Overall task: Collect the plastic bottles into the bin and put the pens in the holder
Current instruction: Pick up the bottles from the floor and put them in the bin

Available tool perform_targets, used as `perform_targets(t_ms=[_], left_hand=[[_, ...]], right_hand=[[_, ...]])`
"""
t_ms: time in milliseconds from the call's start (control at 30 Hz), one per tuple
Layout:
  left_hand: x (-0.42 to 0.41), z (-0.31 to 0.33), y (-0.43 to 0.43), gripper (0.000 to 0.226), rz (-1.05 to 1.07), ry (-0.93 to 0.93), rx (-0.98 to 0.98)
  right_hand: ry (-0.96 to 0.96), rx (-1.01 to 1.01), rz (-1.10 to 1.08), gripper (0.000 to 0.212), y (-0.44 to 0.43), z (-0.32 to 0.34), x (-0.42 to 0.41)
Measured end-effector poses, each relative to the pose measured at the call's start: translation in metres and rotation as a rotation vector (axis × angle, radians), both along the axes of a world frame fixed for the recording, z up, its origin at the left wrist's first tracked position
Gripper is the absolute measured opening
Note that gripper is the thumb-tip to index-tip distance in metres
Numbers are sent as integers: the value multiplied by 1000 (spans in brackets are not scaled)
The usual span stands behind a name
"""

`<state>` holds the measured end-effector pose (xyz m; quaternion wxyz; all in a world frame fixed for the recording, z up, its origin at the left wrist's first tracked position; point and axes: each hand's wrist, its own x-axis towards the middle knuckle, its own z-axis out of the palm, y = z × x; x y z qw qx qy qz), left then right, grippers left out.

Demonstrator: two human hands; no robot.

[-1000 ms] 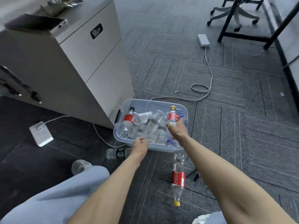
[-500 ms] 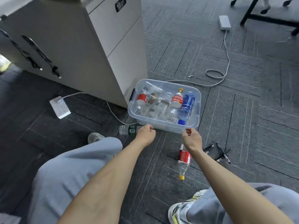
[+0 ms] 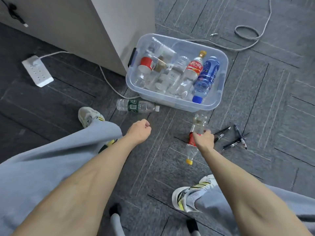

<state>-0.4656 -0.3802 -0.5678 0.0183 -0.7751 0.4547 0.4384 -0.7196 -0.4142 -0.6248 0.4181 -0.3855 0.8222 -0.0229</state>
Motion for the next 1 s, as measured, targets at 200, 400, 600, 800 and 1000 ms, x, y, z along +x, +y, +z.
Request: perform_targets(t_ms=[200,400,600,800,1000], left_hand=[[18,-55,-20,41,-92,-41,56],[35,-79,-37,53,-117,-122,122],[48,-88,-55,57,-142,-168,78],[55,-116,-76,82,-384,-361,16],[58,-153,-101,93,-504,-527,49]], right_hand=[[-15,117,-31,90,-3,-64,0],[-120,193,-43,86,24,-76,24],[-216,229,-51,50,21,-74,40],[-514,183,-236,25,25,-39,32],[-590,157,-421,43,29,-18,20]])
